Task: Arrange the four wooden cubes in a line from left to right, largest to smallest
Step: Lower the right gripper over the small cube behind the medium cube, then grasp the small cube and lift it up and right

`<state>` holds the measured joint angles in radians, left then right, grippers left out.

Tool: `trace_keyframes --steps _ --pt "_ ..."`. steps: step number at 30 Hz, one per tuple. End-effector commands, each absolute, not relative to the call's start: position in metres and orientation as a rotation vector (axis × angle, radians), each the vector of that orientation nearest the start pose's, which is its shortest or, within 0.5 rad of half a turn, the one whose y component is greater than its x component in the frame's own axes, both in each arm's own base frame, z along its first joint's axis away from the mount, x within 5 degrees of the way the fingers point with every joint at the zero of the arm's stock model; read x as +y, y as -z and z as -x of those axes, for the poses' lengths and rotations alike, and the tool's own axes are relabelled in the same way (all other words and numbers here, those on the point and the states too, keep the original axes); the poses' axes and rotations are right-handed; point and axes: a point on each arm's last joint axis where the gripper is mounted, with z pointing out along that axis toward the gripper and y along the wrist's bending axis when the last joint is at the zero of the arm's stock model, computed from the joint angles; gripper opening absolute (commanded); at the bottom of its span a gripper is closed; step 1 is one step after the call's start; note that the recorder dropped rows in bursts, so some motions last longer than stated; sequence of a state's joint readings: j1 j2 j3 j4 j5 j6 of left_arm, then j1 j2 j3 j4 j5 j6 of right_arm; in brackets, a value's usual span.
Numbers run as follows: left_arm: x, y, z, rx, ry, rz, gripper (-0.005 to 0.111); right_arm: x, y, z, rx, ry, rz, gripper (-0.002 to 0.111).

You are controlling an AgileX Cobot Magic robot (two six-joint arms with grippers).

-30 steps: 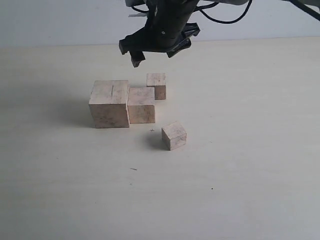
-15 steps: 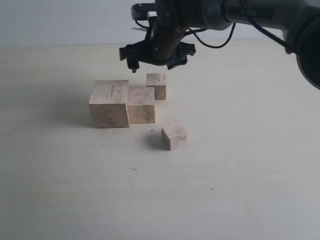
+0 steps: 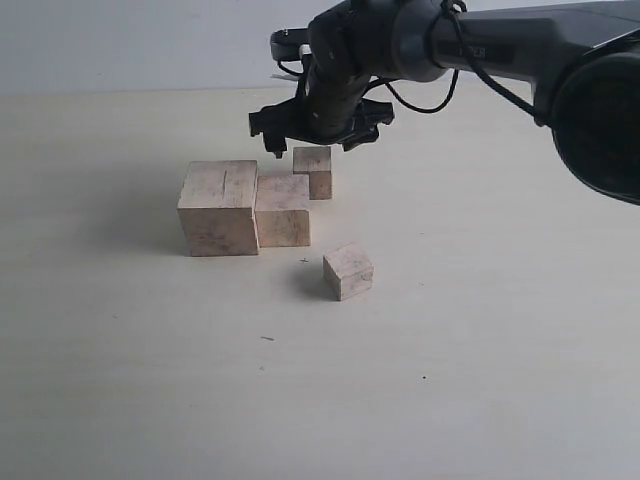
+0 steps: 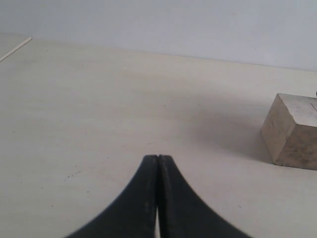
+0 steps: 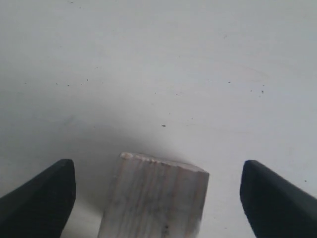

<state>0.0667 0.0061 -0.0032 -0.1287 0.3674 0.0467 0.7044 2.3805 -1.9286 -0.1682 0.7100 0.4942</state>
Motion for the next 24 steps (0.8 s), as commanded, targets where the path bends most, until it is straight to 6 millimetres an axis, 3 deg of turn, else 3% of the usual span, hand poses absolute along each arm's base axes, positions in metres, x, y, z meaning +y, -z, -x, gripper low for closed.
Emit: trace_keyframes --steps 1,12,14,16,19,20,21,22,24 --pt "-0.001 -0.181 -0.053 1.835 0.050 0.092 0.000 0.326 -0.144 -0.403 2.600 -0.221 0.403 0.081" --pt "-0.001 -0.181 -0.053 1.835 0.050 0.092 0.000 0.328 -0.125 -0.402 2.644 -0.217 0.396 0.073" --pt "-0.001 -0.181 -0.053 1.835 0.050 0.092 0.000 0.328 -0.126 -0.402 2.643 -0.218 0.396 0.066" --pt "-0.001 -0.181 -0.053 1.835 0.050 0.092 0.000 0.328 -0.132 -0.403 2.630 -0.227 0.393 0.051" --pt "-0.001 -0.181 -0.053 1.835 0.050 0.092 0.000 0.329 -0.150 -0.405 2.607 -0.218 0.431 0.025" --pt "-0.001 -0.181 -0.053 1.835 0.050 0.092 0.000 0.330 -0.169 -0.406 2.569 -0.200 0.519 0.009" --pt "-0.001 -0.181 -0.053 1.835 0.050 0.092 0.000 0.330 -0.177 -0.406 2.557 -0.191 0.550 0.003" --pt "-0.001 -0.181 -0.053 1.835 0.050 0.092 0.000 0.327 -0.198 -0.405 2.526 -0.162 0.612 0.000" --pt "-0.001 -0.181 -0.053 1.835 0.050 0.092 0.000 0.321 -0.225 -0.401 2.480 -0.085 0.744 0.000"
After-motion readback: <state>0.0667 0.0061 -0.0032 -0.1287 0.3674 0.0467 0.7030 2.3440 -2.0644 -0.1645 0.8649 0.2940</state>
